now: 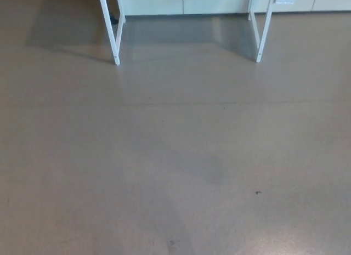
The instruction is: The robot walks towards a desk on which an air pump is kept in the middle. It lifts it up and holds it with its left hand and uses its right hand to compress it by pushing its handle inwards.
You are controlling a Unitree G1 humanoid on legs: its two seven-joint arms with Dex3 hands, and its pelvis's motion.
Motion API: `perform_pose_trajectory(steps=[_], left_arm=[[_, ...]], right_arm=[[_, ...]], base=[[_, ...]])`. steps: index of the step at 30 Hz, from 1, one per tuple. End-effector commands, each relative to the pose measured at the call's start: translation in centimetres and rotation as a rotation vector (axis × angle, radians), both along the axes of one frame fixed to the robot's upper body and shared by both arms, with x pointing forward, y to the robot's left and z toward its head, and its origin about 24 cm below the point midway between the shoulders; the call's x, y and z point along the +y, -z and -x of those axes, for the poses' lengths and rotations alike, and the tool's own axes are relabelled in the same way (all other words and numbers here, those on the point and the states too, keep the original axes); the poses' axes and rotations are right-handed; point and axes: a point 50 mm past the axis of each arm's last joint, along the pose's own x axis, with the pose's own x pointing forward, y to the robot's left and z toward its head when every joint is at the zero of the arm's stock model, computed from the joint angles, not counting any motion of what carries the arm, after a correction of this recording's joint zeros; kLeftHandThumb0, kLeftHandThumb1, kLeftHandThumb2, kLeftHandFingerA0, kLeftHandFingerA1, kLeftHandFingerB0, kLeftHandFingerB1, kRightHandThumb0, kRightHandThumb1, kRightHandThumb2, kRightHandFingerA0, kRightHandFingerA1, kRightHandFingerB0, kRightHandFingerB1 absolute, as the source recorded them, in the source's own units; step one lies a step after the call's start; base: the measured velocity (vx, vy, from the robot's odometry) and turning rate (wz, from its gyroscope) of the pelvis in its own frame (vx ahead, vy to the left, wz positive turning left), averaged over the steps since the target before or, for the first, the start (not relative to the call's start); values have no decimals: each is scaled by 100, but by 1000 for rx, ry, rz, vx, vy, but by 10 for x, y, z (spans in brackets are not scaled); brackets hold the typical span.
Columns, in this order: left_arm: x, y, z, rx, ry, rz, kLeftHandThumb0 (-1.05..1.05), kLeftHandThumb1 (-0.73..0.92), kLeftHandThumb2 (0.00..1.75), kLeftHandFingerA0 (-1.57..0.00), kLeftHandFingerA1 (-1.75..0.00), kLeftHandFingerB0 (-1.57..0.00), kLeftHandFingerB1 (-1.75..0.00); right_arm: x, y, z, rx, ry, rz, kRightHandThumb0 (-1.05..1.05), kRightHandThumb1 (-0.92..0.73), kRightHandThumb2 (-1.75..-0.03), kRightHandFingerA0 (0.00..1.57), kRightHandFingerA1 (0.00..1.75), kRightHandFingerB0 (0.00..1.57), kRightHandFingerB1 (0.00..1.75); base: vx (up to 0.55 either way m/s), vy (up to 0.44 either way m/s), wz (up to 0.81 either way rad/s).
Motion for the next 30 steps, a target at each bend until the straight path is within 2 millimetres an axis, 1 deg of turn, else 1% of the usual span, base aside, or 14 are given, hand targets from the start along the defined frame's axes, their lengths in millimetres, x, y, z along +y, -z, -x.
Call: perform_pose_trajectory(steps=[1,4,5,6,8,11,12,14,15,21,22,25,29,30], left_arm=[[12,-16,-19,-178,-124,93,-2,50,92,-21,-53,-17,-48],[12,-17,-20,-190,-107,83,-2,50,92,-19,-53,-19,-50],[12,-18,-20,-192,-111,79,-5,68,59,-37,-42,-33,-33],[12,-18,-21,-190,-117,76,-5,68,59,-37,-42,-33,-33],[12,-18,-21,-191,-116,75,-6,68,59,-38,-42,-33,-33],[14,-21,-23,-191,-121,82,-6,69,60,-38,-42,-31,-33],[14,-21,-23,-193,-120,85,-3,51,92,-24,-54,-17,-48],[15,-21,-24,-199,-116,75,-4,50,92,-27,-55,-18,-49],[15,-22,-25,-202,-117,75,-4,50,92,-24,-54,-17,-49],[16,-22,-24,-204,-123,82,-2,50,92,-25,-55,-18,-49],[16,-22,-23,-204,-119,77,-4,50,91,-26,-55,-19,-49],[17,-22,-24,-203,-119,76,-4,49,91,-26,-54,-19,-49],[17,-23,-25,-206,-107,81,-5,51,92,-22,-53,-16,-48],[16,-23,-24,-206,-102,80,-6,51,92,-24,-54,-17,-48]], right_arm=[[-3,-12,-17,-212,117,-110,-9,-65,-58,48,46,37,39],[-4,-11,-17,-223,114,-108,-11,-64,-60,50,47,38,40],[-3,-12,-17,-228,108,-105,-13,-64,-60,51,47,38,40],[-3,-12,-16,-230,98,-98,-13,-64,-60,51,47,38,40],[-3,-12,-16,-232,99,-100,-13,-64,-60,51,47,38,40],[-2,-11,-19,-234,97,-104,-13,-65,-60,49,47,39,40],[-2,-11,-19,-234,98,-105,-13,-65,-60,51,46,40,40],[-2,-11,-19,-236,101,-105,-12,-65,-60,51,47,40,41],[-1,-11,-19,-235,98,-102,-13,-66,-60,50,46,40,40],[0,-10,-19,-233,98,-98,-13,-65,-61,52,47,39,41],[0,-10,-20,-235,99,-101,-14,-64,-61,51,47,40,41],[1,-10,-21,-239,102,-105,-14,-65,-60,51,47,40,41],[1,-10,-23,-241,100,-106,-15,-63,-61,52,48,40,42],[1,-10,-24,-241,98,-101,-15,-63,-61,53,48,40,41]], base=[[74,148,-9],[78,233,-25],[240,360,-56],[241,547,-43],[257,534,-17],[253,194,4],[260,67,9],[277,35,7],[247,-16,13],[303,-174,18],[342,-232,-79],[543,-119,50],[315,-156,1],[278,-103,-7]])
